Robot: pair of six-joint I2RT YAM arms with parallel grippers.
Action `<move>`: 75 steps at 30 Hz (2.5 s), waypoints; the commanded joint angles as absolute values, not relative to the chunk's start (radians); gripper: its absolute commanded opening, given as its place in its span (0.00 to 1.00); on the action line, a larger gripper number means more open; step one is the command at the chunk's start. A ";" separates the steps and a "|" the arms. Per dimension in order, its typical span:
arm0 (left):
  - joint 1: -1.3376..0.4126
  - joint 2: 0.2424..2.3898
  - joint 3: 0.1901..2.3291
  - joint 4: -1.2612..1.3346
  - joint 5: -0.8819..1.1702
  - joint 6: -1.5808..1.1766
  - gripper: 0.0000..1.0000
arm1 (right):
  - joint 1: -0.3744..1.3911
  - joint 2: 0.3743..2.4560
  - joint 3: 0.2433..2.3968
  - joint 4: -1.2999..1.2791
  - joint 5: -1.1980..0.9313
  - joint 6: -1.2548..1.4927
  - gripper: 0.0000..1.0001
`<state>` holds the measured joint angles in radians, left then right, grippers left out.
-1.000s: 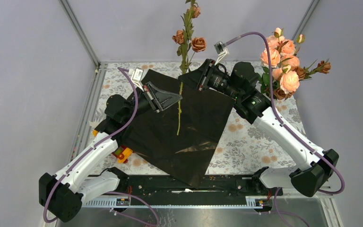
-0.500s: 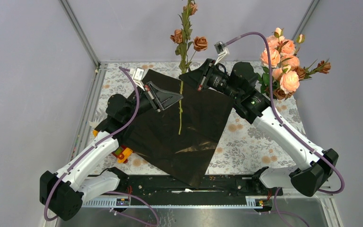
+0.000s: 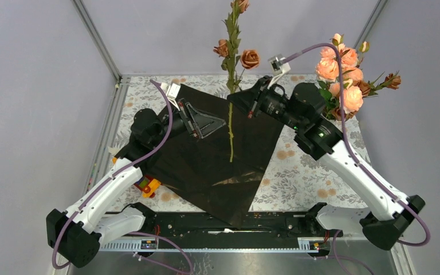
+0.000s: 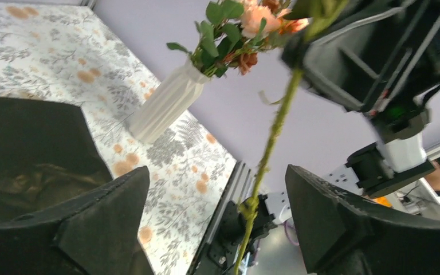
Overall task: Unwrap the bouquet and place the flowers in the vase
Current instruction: Insert the fake flower into the vase.
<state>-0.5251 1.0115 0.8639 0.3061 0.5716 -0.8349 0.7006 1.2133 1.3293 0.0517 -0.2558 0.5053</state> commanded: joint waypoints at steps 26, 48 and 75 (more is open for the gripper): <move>0.026 0.852 0.941 -0.352 0.254 -0.209 0.99 | 0.311 0.841 1.299 -0.216 0.050 -0.146 0.00; 0.027 0.850 0.891 -0.327 0.222 -0.187 0.99 | 0.282 0.650 1.089 0.051 0.141 -0.289 0.00; 0.027 0.872 0.881 -0.328 0.206 -0.167 0.99 | 0.262 1.008 1.141 0.310 0.115 -0.575 0.00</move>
<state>0.0246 0.8627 0.8814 -0.3649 0.2256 -0.1825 0.2783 1.0130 1.0840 0.2157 0.0891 -0.5381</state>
